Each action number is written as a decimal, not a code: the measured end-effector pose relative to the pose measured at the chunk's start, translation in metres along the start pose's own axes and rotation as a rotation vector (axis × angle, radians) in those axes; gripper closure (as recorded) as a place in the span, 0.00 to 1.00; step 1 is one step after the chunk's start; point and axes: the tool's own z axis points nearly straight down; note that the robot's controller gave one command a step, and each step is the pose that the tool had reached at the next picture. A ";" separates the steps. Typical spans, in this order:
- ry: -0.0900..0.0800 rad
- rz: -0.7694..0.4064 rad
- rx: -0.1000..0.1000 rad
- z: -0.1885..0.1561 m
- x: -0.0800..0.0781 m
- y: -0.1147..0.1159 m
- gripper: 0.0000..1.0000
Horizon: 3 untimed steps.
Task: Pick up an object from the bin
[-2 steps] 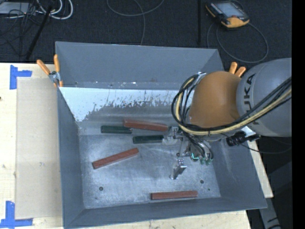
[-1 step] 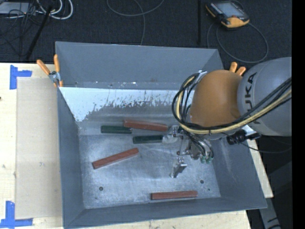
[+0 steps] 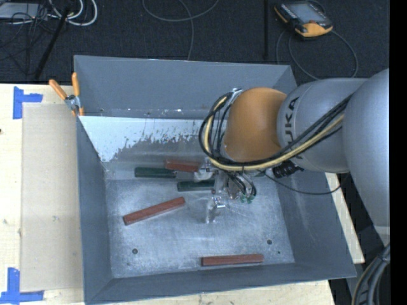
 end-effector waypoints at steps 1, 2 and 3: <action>0.010 -0.038 -0.001 0.016 -0.006 0.004 0.00; 0.008 -0.219 -0.001 0.004 -0.004 0.073 0.00; 0.007 -0.354 -0.006 0.025 -0.010 0.095 0.00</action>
Offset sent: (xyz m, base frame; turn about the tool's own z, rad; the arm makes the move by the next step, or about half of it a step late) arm -0.0053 0.1019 0.0023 -0.2701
